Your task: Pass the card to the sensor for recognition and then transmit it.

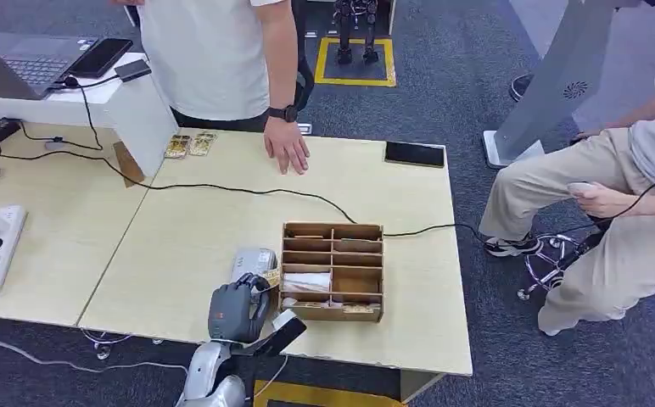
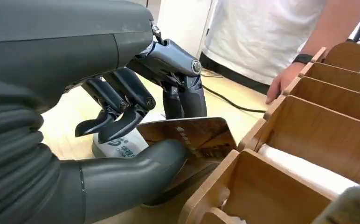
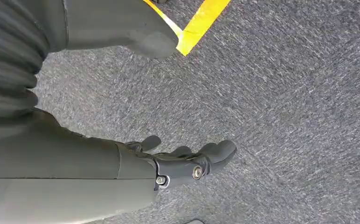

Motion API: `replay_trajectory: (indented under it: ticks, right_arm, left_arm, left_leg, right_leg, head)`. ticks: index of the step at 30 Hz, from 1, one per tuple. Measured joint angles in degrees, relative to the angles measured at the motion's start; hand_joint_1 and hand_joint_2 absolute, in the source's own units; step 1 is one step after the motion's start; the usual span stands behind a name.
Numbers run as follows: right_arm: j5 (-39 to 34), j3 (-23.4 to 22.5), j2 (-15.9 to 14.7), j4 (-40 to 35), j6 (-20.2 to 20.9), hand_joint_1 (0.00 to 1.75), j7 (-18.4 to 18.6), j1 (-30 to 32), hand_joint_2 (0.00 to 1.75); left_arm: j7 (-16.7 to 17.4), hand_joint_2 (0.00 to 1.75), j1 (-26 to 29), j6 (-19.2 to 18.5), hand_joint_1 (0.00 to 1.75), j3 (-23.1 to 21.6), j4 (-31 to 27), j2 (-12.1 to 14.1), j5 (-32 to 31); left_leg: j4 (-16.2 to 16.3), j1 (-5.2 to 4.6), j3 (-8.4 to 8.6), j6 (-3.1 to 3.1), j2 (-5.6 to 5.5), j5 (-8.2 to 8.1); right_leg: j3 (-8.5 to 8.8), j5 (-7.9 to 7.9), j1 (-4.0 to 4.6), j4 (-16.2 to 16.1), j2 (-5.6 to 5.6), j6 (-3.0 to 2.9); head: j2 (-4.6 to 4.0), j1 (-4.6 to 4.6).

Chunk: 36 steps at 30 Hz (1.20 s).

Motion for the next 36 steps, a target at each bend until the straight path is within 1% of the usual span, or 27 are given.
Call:
replay_trajectory:
  ticks: [4, 7, 10, 12, 15, 20, 25, 28, 36]
  right_arm:
    - [0.02, -0.09, -0.02, 0.26, -0.09, 0.00, -0.15, -0.02, 1.75]
    - [0.02, -0.22, -0.02, 0.33, -0.28, 0.00, -0.15, -0.03, 1.75]
    - [0.19, -0.44, -0.02, 0.35, -0.44, 0.00, -0.13, -0.03, 1.75]
    - [0.74, -0.46, 0.00, 0.35, -0.61, 0.00, -0.07, -0.03, 1.75]
    - [1.07, -0.46, 0.00, 0.35, -1.05, 0.00, 0.02, -0.05, 1.75]
    - [1.79, -0.46, 0.00, 0.35, -1.36, 0.00, 0.02, -0.14, 1.75]
    - [2.10, -0.46, 0.00, 0.55, -1.38, 0.00, 0.02, -0.45, 1.75]
    - [2.78, -0.46, 0.00, 0.79, -1.46, 0.00, 0.02, -0.60, 1.75]
    - [3.04, -0.46, 0.00, 0.83, -1.53, 0.00, -0.04, -0.63, 1.75]
  left_arm:
    - [0.70, 1.75, -0.07, 0.24, 1.75, -1.22, 0.02, 0.59, 1.36]
    - [-0.94, 1.75, -0.04, 0.26, 1.75, -1.22, -0.07, 0.52, 3.91]
    - [-3.58, 1.75, 0.11, 0.28, 1.75, -1.09, -1.35, 0.24, 8.03]
    - [-5.16, 1.75, 0.12, 0.28, 1.75, -0.52, -2.78, -0.18, 11.02]
    - [-6.17, 1.75, 0.17, 0.28, 1.75, -0.30, -5.91, -0.50, 15.77]
    - [-6.47, 1.75, 0.10, 0.26, 1.75, -0.30, -12.58, -0.72, 21.37]
    - [-6.01, 1.75, -0.51, 0.22, 1.75, -0.56, -17.83, -0.74, 22.47]
    - [-4.87, 1.75, -1.44, 0.17, 1.75, -0.89, -20.53, -0.72, 22.23]
    - [-4.47, 1.75, -1.86, 0.17, 1.75, -0.92, -21.09, -0.70, 21.64]
  left_leg:
    - [0.00, 0.00, 0.06, 0.00, 0.00, 0.00]
    - [0.00, 0.00, 0.07, 0.00, 0.00, 0.00]
    - [0.00, 0.00, 0.07, 0.01, -0.01, 0.01]
    - [0.00, 0.00, 0.06, 0.01, -0.02, 0.01]
    - [0.00, 0.00, 0.04, 0.01, -0.01, 0.01]
    - [0.01, 0.00, 0.01, 0.01, 0.00, 0.01]
    - [0.01, 0.00, -0.02, 0.01, 0.00, 0.01]
    - [0.01, 0.01, -0.04, 0.01, 0.00, 0.01]
    - [0.01, 0.01, -0.04, 0.01, 0.01, 0.01]
  right_leg:
    - [0.07, 0.00, 0.00, 0.00, 0.00, 0.00]
    - [0.08, 0.00, 0.00, 0.00, 0.00, 0.00]
    - [0.08, 0.00, 0.00, 0.00, -0.01, 0.00]
    - [0.08, 0.00, 0.00, 0.00, -0.02, 0.00]
    - [0.05, 0.01, 0.00, 0.00, -0.01, 0.00]
    - [-0.02, 0.01, 0.00, 0.00, 0.01, 0.00]
    - [-0.07, 0.01, 0.00, 0.00, 0.02, 0.00]
    - [-0.09, 0.01, 0.01, 0.00, 0.02, 0.00]
    - [-0.09, 0.01, 0.01, 0.00, 0.02, 0.00]
  head:
    - [0.00, -0.02]
    - [0.00, 0.00]
    - [0.00, -0.02]
    - [0.00, 0.00]
    - [0.00, -0.02]
    - [0.00, -0.02]
    - [0.00, 0.00]
    - [0.00, 0.00]
    - [0.00, -0.02]
